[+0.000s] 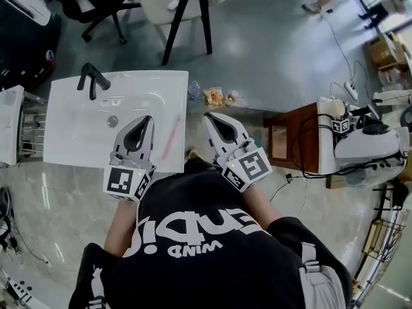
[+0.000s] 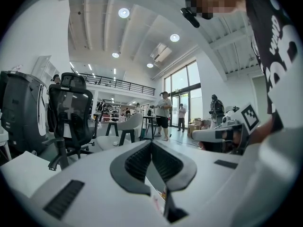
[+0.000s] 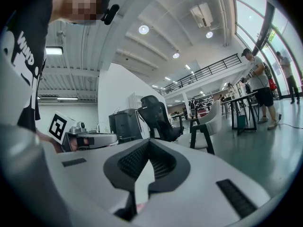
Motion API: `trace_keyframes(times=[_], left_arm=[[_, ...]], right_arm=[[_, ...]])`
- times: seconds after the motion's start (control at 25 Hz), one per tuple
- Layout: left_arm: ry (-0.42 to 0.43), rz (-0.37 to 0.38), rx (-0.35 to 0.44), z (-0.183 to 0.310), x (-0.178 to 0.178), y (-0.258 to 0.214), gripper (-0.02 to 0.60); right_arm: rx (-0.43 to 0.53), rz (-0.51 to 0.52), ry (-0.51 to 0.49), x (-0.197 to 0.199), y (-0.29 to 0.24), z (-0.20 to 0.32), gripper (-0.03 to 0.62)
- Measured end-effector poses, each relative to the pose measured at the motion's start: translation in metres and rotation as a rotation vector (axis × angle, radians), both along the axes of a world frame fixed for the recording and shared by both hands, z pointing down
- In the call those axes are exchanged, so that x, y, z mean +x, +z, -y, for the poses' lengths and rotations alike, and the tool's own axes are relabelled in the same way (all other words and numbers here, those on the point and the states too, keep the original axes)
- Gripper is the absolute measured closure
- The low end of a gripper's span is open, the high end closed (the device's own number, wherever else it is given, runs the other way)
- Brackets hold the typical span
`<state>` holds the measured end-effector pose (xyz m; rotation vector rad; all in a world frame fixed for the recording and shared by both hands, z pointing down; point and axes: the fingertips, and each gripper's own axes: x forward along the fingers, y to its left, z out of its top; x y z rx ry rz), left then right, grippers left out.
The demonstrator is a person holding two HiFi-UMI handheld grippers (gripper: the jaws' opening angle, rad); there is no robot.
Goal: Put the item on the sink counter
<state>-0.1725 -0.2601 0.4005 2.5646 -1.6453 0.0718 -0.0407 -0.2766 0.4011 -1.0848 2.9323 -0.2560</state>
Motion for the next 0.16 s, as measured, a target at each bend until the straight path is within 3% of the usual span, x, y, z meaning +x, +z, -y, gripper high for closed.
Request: trace_keyframes(times=[0.16], left_arm=[[-0.019,0.010,-0.007,0.0015,-0.0023,0.0014,0.560]], right_arm=[[0.000,0.001,-0.002,0.0005,-0.0003,0.0002,0.576]])
